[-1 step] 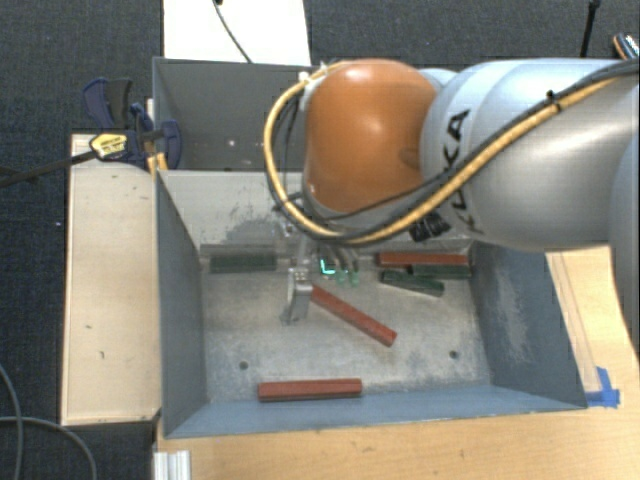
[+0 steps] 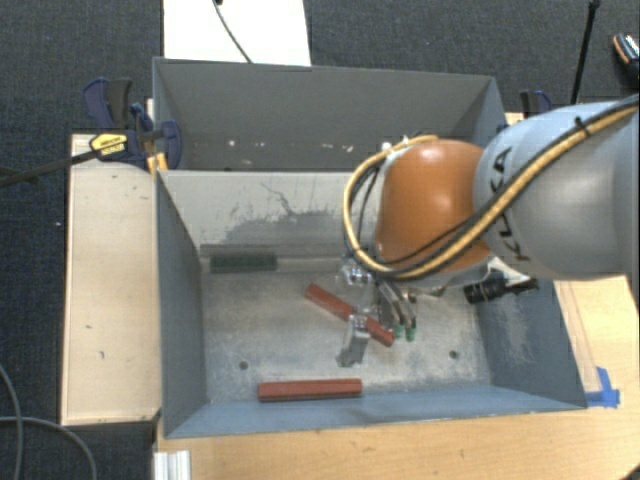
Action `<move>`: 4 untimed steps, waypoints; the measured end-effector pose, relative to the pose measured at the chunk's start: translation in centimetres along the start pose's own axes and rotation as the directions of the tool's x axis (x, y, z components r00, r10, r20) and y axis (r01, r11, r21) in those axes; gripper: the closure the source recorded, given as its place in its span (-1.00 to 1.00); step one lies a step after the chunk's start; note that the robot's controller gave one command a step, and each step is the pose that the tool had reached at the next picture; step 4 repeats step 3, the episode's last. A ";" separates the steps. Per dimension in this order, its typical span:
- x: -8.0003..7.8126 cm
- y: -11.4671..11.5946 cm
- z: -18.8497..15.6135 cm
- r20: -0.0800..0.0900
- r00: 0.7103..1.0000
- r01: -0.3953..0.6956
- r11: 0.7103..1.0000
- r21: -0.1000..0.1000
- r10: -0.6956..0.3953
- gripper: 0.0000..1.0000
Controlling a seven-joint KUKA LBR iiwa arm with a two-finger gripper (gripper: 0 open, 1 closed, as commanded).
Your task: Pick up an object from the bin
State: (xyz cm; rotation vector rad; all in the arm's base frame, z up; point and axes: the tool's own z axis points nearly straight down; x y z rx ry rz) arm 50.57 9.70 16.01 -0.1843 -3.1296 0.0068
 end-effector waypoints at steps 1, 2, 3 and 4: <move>-6.5 -1.7 9.3 0.006 0.995 -0.101 0.995 -0.005 0.101 -1.00; -6.5 -1.5 8.9 0.009 0.995 -0.103 0.995 -0.008 0.103 1.00; -5.2 -5.2 -5.3 0.016 0.979 0.205 0.979 -0.003 -0.205 1.00; -5.2 -5.2 -5.3 0.016 0.979 0.205 0.979 -0.003 -0.205 1.00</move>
Offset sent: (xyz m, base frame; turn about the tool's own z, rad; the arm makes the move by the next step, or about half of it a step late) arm 0.0617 -0.0235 -0.0901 0.0990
